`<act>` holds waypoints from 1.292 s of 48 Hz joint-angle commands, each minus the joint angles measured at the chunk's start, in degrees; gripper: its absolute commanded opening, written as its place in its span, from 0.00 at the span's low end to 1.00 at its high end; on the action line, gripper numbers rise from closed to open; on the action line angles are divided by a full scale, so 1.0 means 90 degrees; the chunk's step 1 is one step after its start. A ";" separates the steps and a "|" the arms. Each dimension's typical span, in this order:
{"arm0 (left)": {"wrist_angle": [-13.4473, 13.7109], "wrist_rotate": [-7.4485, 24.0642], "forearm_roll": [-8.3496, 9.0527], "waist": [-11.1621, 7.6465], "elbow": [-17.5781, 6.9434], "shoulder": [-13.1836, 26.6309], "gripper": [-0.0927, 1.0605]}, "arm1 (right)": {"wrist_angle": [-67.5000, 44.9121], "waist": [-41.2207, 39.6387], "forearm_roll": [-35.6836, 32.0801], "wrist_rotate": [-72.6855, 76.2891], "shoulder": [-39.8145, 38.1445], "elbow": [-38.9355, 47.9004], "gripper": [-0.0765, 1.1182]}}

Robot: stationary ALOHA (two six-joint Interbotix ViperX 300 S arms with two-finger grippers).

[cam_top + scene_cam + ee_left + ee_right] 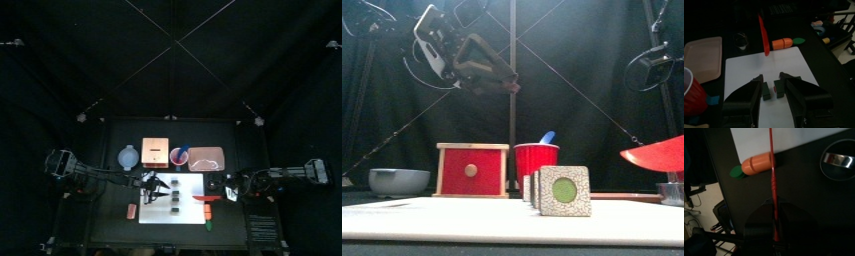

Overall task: Place sushi on board then cut the sushi with the knife then place the pieces on the plate
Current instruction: Place the 4 sushi pieces on the plate

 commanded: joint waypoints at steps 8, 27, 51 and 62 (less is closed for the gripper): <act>-0.0059 0.0010 0.0000 0.0078 -0.0059 0.0029 0.72 | 0.0313 -0.0420 -0.0234 -0.0020 0.0000 -0.0020 0.47; -0.0059 0.0010 0.0010 0.0137 0.0000 0.0029 0.72 | 0.0742 -0.0752 -0.0869 -0.0020 -0.0107 -0.0146 0.81; -0.0107 0.0020 0.0020 0.0547 0.0195 -0.0020 0.72 | -0.1045 -0.1094 -0.2861 -0.0039 0.0020 -0.1631 0.82; -0.0107 0.0029 0.0020 0.0693 0.0508 -0.0127 0.72 | -0.3105 -0.0850 -0.3047 -0.0068 0.0801 -0.1621 0.83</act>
